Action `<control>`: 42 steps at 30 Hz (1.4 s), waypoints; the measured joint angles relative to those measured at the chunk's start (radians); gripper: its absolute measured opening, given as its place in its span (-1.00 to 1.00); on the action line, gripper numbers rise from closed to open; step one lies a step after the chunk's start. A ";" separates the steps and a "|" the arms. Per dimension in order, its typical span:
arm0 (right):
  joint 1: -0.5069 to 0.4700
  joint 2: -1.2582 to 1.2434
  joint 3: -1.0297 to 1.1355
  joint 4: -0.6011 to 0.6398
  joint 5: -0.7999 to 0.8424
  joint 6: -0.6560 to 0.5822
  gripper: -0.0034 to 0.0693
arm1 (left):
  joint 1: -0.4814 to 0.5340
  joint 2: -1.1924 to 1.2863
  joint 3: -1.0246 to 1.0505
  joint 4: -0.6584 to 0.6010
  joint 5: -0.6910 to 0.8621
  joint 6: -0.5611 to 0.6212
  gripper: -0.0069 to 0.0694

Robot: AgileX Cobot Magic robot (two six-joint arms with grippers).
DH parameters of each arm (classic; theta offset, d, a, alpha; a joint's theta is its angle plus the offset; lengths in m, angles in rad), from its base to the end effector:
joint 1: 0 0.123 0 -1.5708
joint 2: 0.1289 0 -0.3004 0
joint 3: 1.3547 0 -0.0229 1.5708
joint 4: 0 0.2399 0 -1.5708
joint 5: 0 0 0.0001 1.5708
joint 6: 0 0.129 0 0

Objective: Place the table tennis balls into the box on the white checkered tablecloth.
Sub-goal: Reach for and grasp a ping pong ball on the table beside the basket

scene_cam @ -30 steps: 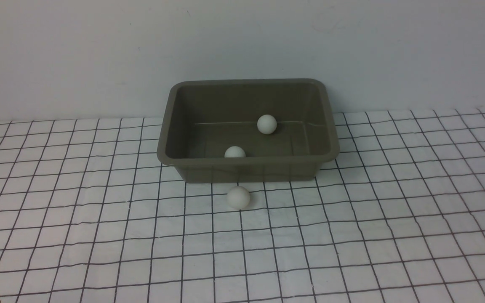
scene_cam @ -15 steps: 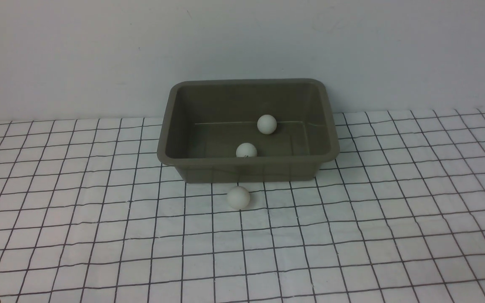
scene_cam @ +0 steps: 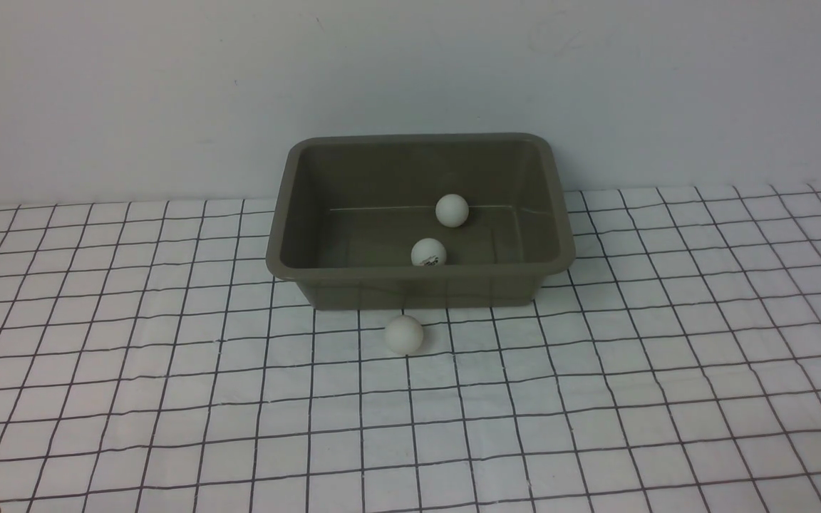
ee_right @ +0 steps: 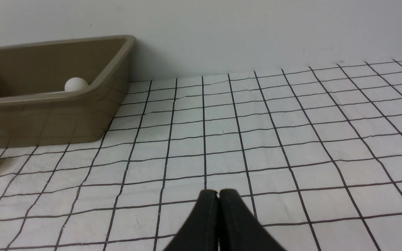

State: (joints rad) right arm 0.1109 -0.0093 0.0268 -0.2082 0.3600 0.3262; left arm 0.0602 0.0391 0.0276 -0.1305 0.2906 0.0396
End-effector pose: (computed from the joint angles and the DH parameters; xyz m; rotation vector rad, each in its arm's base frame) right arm 0.0636 -0.0024 0.1624 0.0693 1.8531 0.1008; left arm 0.0677 -0.0008 0.1668 -0.1077 1.8355 -0.0520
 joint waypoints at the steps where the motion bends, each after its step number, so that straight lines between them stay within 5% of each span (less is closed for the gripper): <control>1: 0.000 0.000 0.000 0.001 0.001 0.000 -0.94 | 0.000 0.000 0.000 0.000 0.000 0.000 -0.83; 25: 0.000 -0.001 -0.001 0.001 0.002 0.018 -0.94 | 0.000 0.000 -0.005 -0.011 0.020 -0.016 -0.83; 42: 0.000 -0.001 -0.001 0.001 0.002 0.018 -0.94 | 0.000 0.000 -0.358 -0.073 -0.063 -0.120 -0.83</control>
State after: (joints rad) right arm 0.1109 -0.0101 0.0260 -0.2073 0.3625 0.3443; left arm 0.0602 0.0391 -0.3307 -0.2031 0.2274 -0.0800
